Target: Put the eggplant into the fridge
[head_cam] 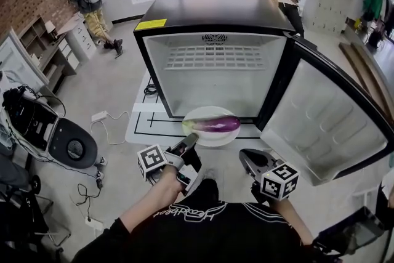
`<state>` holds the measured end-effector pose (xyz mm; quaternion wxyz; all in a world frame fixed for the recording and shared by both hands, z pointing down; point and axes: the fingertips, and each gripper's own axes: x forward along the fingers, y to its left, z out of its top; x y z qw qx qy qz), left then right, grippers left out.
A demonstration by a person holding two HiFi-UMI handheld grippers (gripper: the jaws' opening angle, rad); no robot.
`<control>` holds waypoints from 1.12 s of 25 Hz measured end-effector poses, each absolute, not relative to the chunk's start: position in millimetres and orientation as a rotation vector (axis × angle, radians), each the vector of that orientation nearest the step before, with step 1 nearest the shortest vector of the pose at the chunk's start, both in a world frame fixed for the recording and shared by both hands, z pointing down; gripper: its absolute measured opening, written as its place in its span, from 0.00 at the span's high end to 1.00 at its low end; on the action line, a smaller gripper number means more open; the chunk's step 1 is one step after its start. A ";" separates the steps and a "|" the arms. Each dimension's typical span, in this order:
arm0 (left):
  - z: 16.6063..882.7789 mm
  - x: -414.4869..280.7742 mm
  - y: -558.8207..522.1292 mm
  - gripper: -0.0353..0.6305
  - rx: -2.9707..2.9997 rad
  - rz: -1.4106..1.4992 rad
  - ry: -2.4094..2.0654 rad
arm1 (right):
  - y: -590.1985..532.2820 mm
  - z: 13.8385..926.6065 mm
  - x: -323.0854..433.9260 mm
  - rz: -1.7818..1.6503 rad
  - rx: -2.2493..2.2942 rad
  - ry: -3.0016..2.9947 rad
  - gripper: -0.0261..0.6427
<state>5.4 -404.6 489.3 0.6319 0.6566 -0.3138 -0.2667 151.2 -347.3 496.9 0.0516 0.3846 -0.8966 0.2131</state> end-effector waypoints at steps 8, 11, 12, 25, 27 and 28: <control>505.7 13.3 -431.0 0.91 1.505 -0.542 -0.748 | -369.7 500.5 158.8 0.652 1.194 -2.713 0.95; 515.0 17.2 -445.2 0.91 1.497 -0.524 -0.757 | -381.5 503.9 163.1 0.665 1.206 -2.707 0.95; 517.6 17.9 -450.0 0.91 1.499 -0.518 -0.763 | -385.2 505.3 164.3 0.667 1.208 -2.705 0.95; 547.5 22.6 -509.7 0.91 1.473 -0.462 -0.817 | -421.6 526.7 159.5 0.741 1.172 -2.656 0.95; 550.5 23.2 -516.8 0.91 1.472 -0.453 -0.825 | -427.0 527.2 156.4 0.748 1.165 -2.655 0.95; 552.4 23.9 -519.5 0.91 1.471 -0.448 -0.829 | -428.9 527.7 155.0 0.752 1.162 -2.654 0.95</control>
